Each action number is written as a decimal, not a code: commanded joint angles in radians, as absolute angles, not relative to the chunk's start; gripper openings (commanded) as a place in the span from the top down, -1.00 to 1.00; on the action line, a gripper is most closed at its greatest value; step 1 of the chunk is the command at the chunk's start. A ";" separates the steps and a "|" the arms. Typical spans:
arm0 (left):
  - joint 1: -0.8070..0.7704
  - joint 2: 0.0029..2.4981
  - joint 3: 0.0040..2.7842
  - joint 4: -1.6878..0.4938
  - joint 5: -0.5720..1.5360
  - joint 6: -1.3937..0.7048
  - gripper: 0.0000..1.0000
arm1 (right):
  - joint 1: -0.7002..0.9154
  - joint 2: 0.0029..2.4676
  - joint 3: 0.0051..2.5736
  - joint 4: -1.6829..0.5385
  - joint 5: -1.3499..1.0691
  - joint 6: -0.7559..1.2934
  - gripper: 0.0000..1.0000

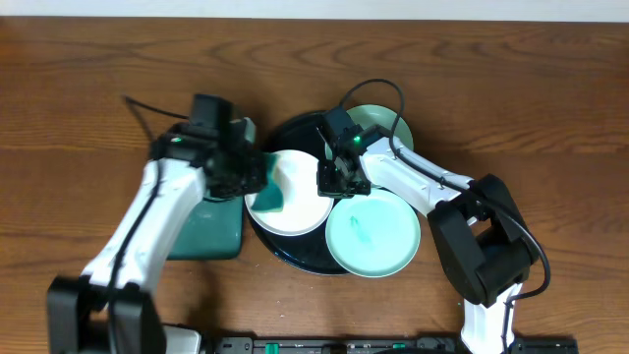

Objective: Clean dirty plates on tray and stack at the side
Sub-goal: 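Scrub the white plate with the sponge in the left gripper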

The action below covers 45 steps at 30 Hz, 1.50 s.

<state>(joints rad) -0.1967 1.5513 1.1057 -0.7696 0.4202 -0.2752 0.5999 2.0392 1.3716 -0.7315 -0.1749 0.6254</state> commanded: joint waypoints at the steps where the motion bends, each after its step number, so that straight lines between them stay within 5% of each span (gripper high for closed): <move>1: -0.244 1.672 1.121 -0.752 0.244 -0.376 0.86 | 0.609 2.048 1.365 -0.725 -0.101 0.639 0.98; 8: -0.252 1.847 1.122 -0.679 0.183 -0.459 0.86 | 0.610 2.048 1.365 -0.726 -0.114 0.620 0.97; 16: -0.316 1.891 1.122 -0.665 0.607 -0.389 0.86 | 0.610 2.048 1.365 -0.729 -0.113 0.620 0.97; 24: -0.357 1.891 1.122 -0.520 0.792 -0.422 0.86 | 0.610 2.048 1.365 -0.738 -0.113 0.620 0.97; 36: -0.247 1.891 1.122 -0.563 0.029 -0.512 0.86 | 0.610 2.048 1.365 -0.759 -0.113 0.620 0.97; 45: -0.246 1.891 1.122 -0.750 -0.226 -0.540 0.86 | 0.610 2.048 1.365 -0.759 -0.113 0.620 0.97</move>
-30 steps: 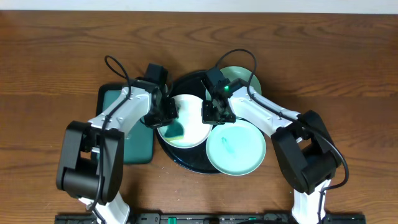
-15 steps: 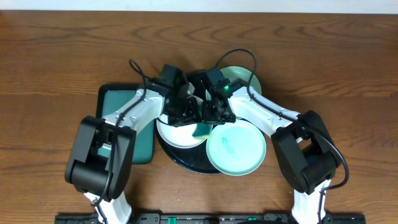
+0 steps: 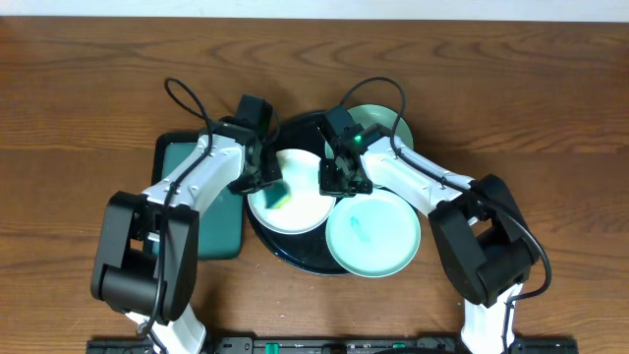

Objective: Clean dirty plates on tray and stack at the side
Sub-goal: 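Scrub the white plate with the sponge in the left gripper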

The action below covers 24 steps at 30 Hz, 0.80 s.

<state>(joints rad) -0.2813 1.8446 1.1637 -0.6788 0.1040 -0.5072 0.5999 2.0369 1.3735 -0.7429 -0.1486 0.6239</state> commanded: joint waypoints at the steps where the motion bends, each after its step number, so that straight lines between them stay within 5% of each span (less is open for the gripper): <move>1: -0.249 1.891 1.122 -0.766 -0.211 -0.538 0.86 | 0.610 2.048 1.365 -0.759 -0.113 0.620 0.97; 10: -0.318 1.891 1.122 -0.796 0.551 -0.304 0.86 | 0.609 2.048 1.365 -0.759 -0.113 0.620 0.97; 24: -0.369 1.914 1.122 -0.574 0.621 -0.451 0.86 | 0.610 2.048 1.365 -0.776 -0.113 0.624 0.97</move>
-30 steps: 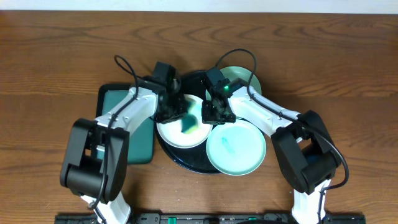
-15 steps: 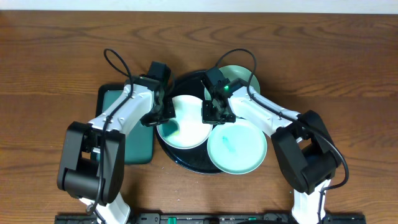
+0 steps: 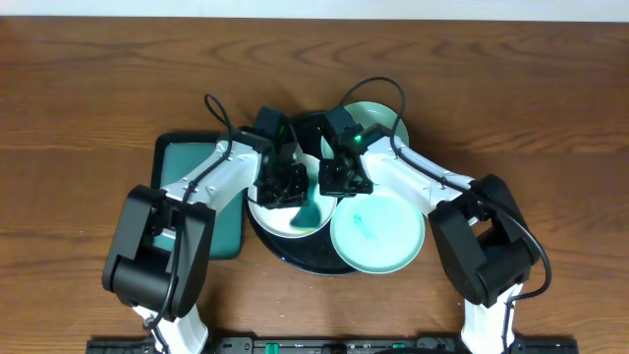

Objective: Clean dirty plates on tray and stack at the side
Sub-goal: 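Scrub the white plate with the sponge in the left gripper, then return the sponge to the water tray with the left gripper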

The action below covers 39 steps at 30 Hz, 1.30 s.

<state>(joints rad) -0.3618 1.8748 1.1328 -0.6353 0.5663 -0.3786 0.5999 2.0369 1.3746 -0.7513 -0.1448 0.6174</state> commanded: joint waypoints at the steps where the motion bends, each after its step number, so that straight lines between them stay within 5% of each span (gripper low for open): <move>1: -0.369 1.929 1.122 -0.550 0.621 -0.468 0.86 | 0.610 2.048 1.365 -0.779 -0.113 0.624 0.97; 12: -0.343 2.088 1.122 -0.421 0.583 -0.559 0.85 | 0.609 2.048 1.365 -0.816 -0.113 0.632 0.97; 25: -0.330 1.886 1.122 -0.432 0.101 -0.531 0.86 | 0.609 2.048 1.365 -0.827 -0.113 0.631 0.97; 39: -0.352 1.741 1.163 -0.674 -0.010 -0.437 0.86 | 0.609 2.048 1.365 -0.824 -0.113 0.631 0.97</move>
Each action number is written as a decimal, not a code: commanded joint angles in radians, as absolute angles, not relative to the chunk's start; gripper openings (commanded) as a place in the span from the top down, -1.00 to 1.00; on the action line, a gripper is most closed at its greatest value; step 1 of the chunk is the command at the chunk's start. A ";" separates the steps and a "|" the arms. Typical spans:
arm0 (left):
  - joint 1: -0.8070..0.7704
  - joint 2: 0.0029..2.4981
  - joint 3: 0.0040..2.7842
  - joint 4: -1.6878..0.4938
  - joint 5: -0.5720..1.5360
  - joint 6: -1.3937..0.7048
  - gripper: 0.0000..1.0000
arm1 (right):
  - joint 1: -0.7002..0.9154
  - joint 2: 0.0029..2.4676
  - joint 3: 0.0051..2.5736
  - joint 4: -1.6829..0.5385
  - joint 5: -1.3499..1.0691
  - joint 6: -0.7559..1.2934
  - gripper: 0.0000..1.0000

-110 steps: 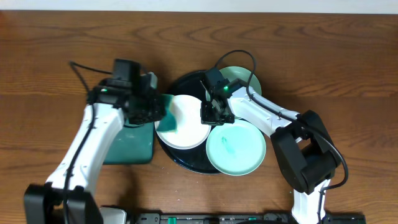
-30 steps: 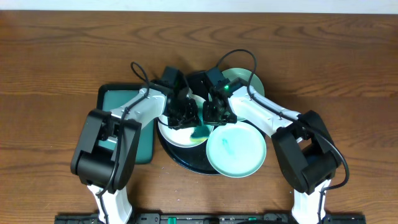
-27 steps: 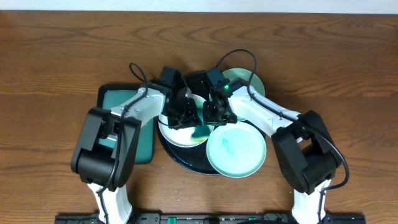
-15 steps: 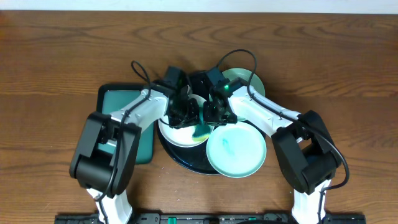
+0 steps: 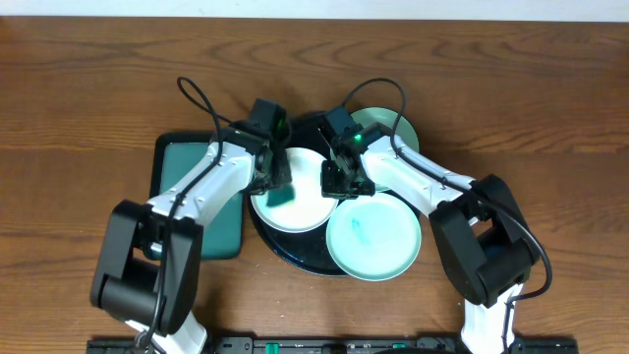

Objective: Clean dirty plates on tray and stack at the side
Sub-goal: 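Return the sponge to the water tray with the left gripper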

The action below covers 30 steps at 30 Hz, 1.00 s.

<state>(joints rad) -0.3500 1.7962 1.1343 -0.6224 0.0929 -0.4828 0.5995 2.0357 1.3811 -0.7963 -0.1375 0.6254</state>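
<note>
A white plate (image 5: 295, 208) lies on the round black tray (image 5: 295, 258) in the overhead view. My left gripper (image 5: 274, 178) is shut on a green sponge (image 5: 282, 195), which is pressed on the plate's left part. At the plate's right rim, my right gripper (image 5: 339, 185) appears shut on the rim. A mint plate (image 5: 373, 236) with a teal smear overlaps the tray's front right. A pale green plate (image 5: 388, 126) sits at the tray's back right, partly hidden by the right arm.
A dark green rectangular tray (image 5: 192, 221) lies left of the black tray, partly under the left arm. Both arms reach in from the table's front edge and cross over the trays. Bare wooden table surrounds them.
My left gripper and the sponge were over the middle-right of the white plate and are now over its left part. The right gripper stays at the plate's right rim.
The sponge in my left gripper was first at the white plate's left rim, then on its left half, then near its middle-right, and is now back on the left. The right gripper stayed at the right rim throughout.
</note>
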 commanded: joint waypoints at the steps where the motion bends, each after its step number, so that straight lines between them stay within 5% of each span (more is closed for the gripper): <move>1: -0.359 1.711 1.170 -0.700 -0.011 -0.430 0.87 | 0.609 2.048 1.365 -0.823 -0.113 0.631 0.97; 13: -0.258 1.411 1.210 -0.908 -0.080 -0.400 0.86 | 0.610 2.048 1.365 -0.820 -0.113 0.631 0.97; 21: -0.040 1.583 1.206 -0.903 -0.031 -0.359 0.86 | 0.610 2.048 1.365 -0.820 -0.113 0.631 0.97; 30: -0.012 1.830 1.206 -0.828 -0.030 -0.352 0.86 | 0.610 2.048 1.365 -0.822 -0.113 0.630 0.97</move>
<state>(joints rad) -0.0143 1.7981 1.1999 -0.8295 -0.0296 -0.3679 0.5995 2.0357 1.3811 -0.7963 -0.1379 0.6254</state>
